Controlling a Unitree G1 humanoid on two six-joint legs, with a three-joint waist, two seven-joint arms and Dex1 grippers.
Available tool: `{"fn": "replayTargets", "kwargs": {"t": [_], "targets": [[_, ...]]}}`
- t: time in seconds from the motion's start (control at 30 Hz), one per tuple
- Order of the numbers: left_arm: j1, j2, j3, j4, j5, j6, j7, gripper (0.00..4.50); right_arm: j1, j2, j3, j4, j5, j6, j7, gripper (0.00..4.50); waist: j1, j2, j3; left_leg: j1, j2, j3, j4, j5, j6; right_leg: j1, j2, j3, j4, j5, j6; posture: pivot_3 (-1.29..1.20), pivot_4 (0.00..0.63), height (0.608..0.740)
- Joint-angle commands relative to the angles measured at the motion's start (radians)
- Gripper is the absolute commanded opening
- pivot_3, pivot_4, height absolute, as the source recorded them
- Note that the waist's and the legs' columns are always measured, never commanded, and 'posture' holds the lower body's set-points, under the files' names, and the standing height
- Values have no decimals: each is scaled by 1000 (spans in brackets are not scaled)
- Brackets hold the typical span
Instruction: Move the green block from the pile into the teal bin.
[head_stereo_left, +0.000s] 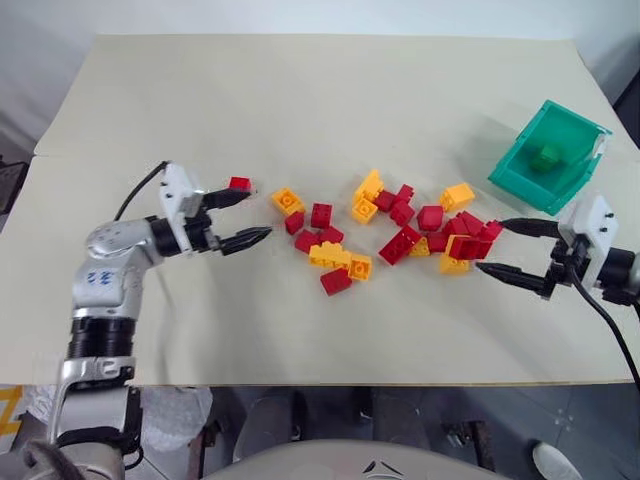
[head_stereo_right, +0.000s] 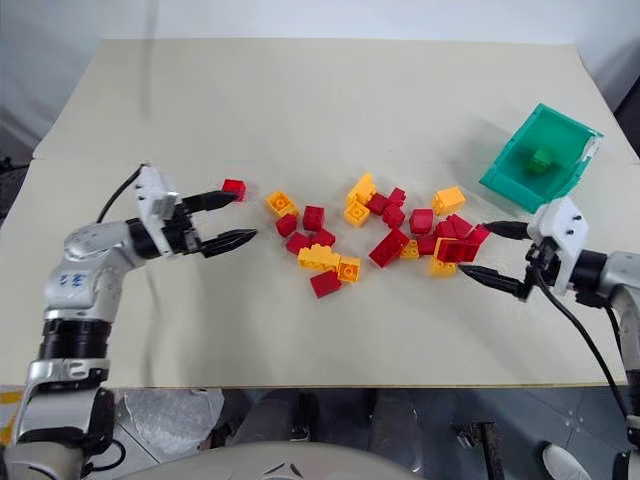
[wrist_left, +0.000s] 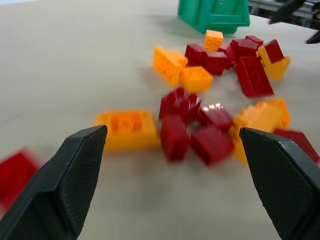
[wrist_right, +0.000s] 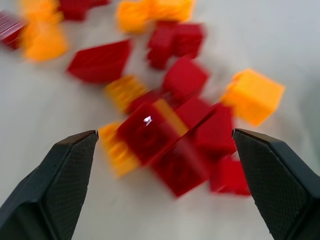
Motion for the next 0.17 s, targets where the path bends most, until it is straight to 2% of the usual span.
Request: {"fn": "replayTargets", "kwargs": {"t": [0.03,0.17], "targets": [[35,48,67,-12,-33,-28,-25,4500,-30,-20,-49,65,5,-49,17,4483,1,0,0,0,0,0,0,0,0,0,0,0,0,0,0,0,150,740],[67,73,94,-18,-39,-52,-41,4500,-50,-4,-55,96,-17,-87,-19,4483,2,0,0,0,0,0,0,0,-1,-1,-1,0,1,0,-1,0,150,740]]}}
